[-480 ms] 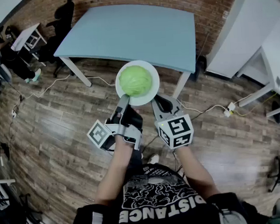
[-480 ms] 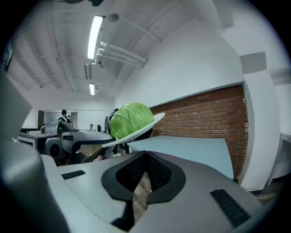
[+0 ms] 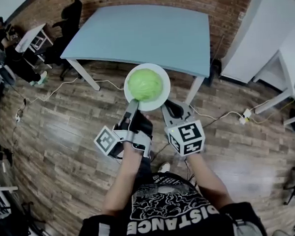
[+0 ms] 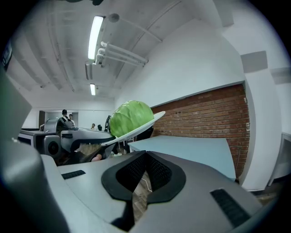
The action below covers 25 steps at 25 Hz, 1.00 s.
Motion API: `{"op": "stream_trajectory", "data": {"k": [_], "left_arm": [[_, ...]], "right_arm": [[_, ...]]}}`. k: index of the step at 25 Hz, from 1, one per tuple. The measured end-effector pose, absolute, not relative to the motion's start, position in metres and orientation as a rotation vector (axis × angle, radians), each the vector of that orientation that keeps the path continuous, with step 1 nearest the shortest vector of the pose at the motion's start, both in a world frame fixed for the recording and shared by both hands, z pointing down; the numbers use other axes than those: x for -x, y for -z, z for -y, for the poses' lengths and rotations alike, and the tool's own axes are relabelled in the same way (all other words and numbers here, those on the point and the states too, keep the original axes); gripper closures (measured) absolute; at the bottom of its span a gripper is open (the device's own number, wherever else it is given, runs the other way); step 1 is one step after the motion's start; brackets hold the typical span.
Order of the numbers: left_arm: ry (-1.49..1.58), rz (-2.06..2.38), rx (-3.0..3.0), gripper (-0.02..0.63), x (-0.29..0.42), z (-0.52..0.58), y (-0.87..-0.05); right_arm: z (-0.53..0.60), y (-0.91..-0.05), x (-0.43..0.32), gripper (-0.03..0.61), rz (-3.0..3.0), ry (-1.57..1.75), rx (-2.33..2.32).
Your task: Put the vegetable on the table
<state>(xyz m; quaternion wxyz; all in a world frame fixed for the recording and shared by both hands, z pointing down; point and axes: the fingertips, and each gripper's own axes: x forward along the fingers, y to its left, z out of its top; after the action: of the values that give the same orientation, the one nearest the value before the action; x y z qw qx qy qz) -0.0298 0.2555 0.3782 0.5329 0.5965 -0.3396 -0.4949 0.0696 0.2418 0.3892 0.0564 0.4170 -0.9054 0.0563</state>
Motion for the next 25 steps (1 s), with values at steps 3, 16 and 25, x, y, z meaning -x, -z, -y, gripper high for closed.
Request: {"op": "stream_trajectory", "data": {"k": [3, 16, 25], "left_arm": [[1.185, 0.808, -1.412, 0.601, 0.034, -0.251, -0.381], [1.181, 0.798, -1.383, 0.601, 0.059, -0.198, -0.393], [1.164, 0.774, -1.364, 0.601, 0.073, -0.145, -0.399]], "right_arm": [[-0.237, -0.391, -0.065, 0.569, 2.743, -0.169, -1.259], [-0.185, -0.402, -0.045, 0.569, 2.710, -0.187, -1.269], [-0.135, -0.407, -0.033, 0.569, 2.678, -0.198, -1.302]]}}
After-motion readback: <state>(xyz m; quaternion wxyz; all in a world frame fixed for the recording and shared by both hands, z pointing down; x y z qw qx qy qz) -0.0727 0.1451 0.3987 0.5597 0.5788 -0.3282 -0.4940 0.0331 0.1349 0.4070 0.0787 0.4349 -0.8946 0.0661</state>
